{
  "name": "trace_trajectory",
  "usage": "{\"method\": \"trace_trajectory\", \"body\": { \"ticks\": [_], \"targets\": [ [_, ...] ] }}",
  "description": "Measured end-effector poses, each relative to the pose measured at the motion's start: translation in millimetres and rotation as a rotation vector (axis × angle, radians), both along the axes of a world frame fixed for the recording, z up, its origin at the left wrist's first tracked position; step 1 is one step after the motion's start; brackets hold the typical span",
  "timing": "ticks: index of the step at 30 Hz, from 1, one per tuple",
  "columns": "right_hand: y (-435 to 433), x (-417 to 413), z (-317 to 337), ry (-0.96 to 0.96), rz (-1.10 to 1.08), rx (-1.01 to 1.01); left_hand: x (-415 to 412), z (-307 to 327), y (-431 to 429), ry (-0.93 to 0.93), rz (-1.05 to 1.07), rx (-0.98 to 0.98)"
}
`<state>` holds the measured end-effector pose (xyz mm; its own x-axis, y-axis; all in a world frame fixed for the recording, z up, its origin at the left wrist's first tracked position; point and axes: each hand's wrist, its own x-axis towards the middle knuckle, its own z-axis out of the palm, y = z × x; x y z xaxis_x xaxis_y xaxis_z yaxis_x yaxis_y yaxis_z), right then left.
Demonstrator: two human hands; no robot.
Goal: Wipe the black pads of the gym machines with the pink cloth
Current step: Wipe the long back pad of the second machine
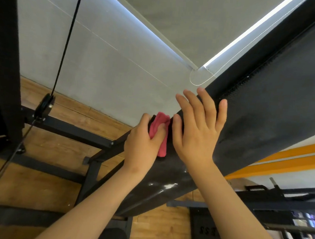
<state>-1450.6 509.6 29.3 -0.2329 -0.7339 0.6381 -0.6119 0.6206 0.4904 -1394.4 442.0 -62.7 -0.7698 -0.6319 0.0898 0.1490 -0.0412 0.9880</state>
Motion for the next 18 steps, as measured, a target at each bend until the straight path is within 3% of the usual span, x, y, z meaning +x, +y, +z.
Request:
{"method": "trace_trajectory", "body": {
  "ticks": [18],
  "targets": [
    [-1.7,-2.4,-3.5,0.040,0.019,-0.005,16.5,-73.8,5.7,-0.171,-0.051,0.079]
  ]
}}
